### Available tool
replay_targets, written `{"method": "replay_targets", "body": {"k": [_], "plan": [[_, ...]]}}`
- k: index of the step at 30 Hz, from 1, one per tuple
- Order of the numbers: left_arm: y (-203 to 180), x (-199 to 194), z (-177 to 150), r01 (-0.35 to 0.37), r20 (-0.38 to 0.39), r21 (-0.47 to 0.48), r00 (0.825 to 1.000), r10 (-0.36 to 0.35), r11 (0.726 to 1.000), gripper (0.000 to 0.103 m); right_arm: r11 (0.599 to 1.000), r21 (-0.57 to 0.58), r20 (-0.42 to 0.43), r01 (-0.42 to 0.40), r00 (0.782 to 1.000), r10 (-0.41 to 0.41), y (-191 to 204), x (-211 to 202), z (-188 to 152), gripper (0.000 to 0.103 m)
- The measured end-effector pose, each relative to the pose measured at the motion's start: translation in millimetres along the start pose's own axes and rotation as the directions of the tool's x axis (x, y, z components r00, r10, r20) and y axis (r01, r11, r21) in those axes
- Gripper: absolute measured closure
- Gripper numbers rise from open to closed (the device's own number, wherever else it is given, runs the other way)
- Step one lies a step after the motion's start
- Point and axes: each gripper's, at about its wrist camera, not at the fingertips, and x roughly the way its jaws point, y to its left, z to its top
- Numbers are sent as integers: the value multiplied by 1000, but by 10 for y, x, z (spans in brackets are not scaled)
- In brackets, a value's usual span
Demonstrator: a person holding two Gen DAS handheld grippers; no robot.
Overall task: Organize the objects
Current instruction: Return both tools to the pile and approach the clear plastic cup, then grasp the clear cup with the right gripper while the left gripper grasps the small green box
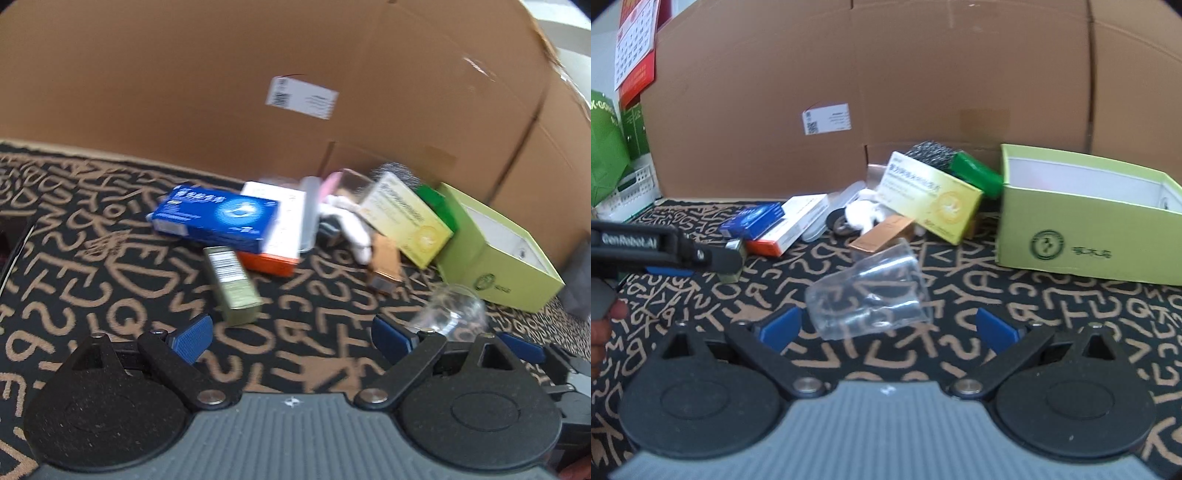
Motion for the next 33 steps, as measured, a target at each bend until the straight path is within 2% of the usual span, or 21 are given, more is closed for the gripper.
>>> {"method": "replay_targets", "body": {"k": [3,7,12,14,16,17,19,21,24,26,27,29,31,32,33], "plan": [[109,58,50,-4,7,-2,1000,4,1000,9,1000,-11,5,-21,1000,21,41,89,56,0],[156,152,116,-6,8,39,1000,5,999,19,1000,-26,-10,-12,1000,12,67,214,94,0],[228,290,146,2,-23,32,1000,-2,1000,32,995,-22,-34,-98,995,97,165,111,31,0],[259,318,155,15,-32,17,999,-15,1000,43,990,-35,-43,-139,990,138,248,36,19,0],[282,343,165,14,-44,12,999,-14,1000,51,976,-51,-57,-212,976,209,344,-24,14,0],[287,345,164,12,-44,13,999,-11,1000,56,962,-56,-65,-265,963,262,386,-49,16,0],[299,334,162,12,-46,21,999,-11,1000,59,939,-58,-68,-339,940,335,421,-108,30,0],[303,329,163,15,-47,22,999,-14,1000,59,950,-62,-35,-306,952,304,392,-201,66,0],[284,361,171,11,-45,24,999,-10,1000,59,978,-45,26,-205,978,206,233,-319,119,0],[264,383,169,2,-39,24,999,-1,1000,58,991,-31,59,-127,990,129,123,-346,130,7],[251,394,171,-2,-37,29,999,3,1000,57,996,-40,62,-77,995,79,88,-328,126,8],[231,413,175,-10,-34,38,999,11,999,56,997,-78,44,10,999,-6,41,-258,102,19],[231,423,186,-10,-37,36,999,11,999,55,994,-96,23,57,998,-55,-22,-151,54,27],[230,428,193,-8,-39,33,999,10,999,55,994,-90,9,63,998,-62,-54,-95,34,34],[226,433,198,-7,-42,34,999,9,999,55,994,-85,-4,62,998,-63,-79,-43,23,37]]}}
